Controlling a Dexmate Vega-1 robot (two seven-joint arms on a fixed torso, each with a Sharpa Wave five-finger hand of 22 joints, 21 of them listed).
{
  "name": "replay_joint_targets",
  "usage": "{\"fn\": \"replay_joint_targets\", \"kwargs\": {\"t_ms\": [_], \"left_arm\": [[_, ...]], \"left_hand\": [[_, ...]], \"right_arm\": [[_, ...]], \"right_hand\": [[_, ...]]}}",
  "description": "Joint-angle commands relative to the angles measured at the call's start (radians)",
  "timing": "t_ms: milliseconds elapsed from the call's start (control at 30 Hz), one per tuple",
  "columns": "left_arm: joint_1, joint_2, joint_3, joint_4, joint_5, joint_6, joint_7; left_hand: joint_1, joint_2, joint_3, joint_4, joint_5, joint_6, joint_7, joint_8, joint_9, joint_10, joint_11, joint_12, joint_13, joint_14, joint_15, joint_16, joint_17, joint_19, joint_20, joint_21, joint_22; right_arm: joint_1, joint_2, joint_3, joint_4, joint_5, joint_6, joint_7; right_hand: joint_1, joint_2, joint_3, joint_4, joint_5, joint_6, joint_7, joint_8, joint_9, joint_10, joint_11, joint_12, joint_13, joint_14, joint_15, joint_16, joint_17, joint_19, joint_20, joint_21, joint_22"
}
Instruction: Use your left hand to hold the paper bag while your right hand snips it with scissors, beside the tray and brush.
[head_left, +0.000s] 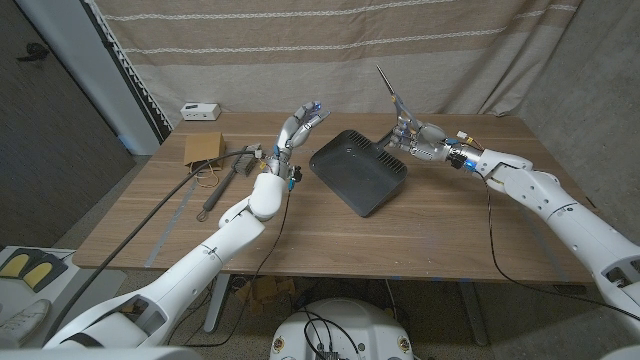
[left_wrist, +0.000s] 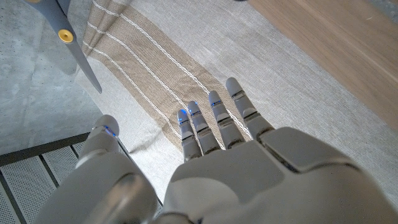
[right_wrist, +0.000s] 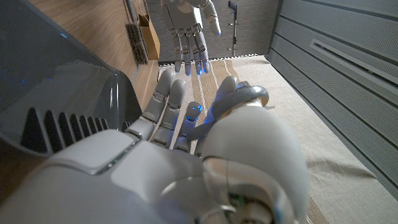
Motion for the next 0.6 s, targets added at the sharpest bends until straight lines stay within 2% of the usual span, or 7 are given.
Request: {"fn": "replay_joint_targets", "kwargs": {"t_ms": [33,300,433,600], "left_arm": [[-0.002,-0.002,0.002,0.003,-0.006,0.004,-0.004],[-0.004,-0.003,0.003,0.009,-0.007,0.003,-0.002],[-0.005,-0.002,0.004,0.009,-0.007,0.004,-0.004],[-0.008,-0.002,0.004,0.012,-0.008,0.002,-0.005]], "left_hand": [[0.013,0.002,-0.002,0.005,0.004,0.009,0.0,0.007,0.002,0.006,-0.005,-0.005,0.003,0.01,-0.124,-0.001,0.002,-0.004,-0.006,-0.005,0.003],[0.014,0.002,-0.004,0.007,0.004,0.009,0.0,0.007,0.002,0.008,-0.005,-0.006,0.004,0.009,-0.125,-0.001,0.002,-0.005,-0.007,-0.008,0.003],[0.014,0.003,-0.004,0.007,0.004,0.008,0.002,0.006,0.001,0.01,-0.005,-0.006,0.004,0.01,-0.125,-0.001,0.003,-0.005,-0.007,-0.009,0.003],[0.015,0.004,-0.005,0.008,0.004,0.008,0.001,0.006,0.001,0.009,-0.006,-0.007,0.005,0.011,-0.123,-0.001,0.003,-0.004,-0.008,-0.01,0.004]], "right_arm": [[-0.002,0.025,0.027,0.003,0.076,-0.089,0.016],[-0.007,0.03,0.039,-0.012,0.098,-0.124,-0.004],[-0.003,0.03,0.04,-0.014,0.107,-0.146,-0.005],[-0.005,0.026,0.045,-0.022,0.109,-0.156,-0.017]], "right_hand": [[-0.013,0.003,0.001,0.006,0.007,-0.009,-0.003,0.007,0.002,0.024,-0.065,-0.001,0.001,-0.011,-0.174,0.007,-0.005,-0.013,-0.01,0.0,-0.01],[-0.019,0.004,0.002,0.009,0.009,-0.011,-0.007,0.009,0.001,0.021,-0.066,-0.002,-0.003,-0.014,-0.176,0.012,-0.014,-0.013,-0.013,0.002,-0.025],[-0.021,0.004,0.005,0.009,0.011,-0.024,0.001,0.014,0.011,0.022,-0.063,0.0,-0.002,-0.015,-0.176,0.013,-0.023,-0.001,-0.027,0.005,-0.04],[-0.022,0.009,0.011,0.01,0.013,-0.051,0.006,0.003,0.004,0.008,-0.056,-0.016,-0.023,-0.031,-0.176,0.005,-0.036,-0.018,-0.013,-0.004,-0.06]]}}
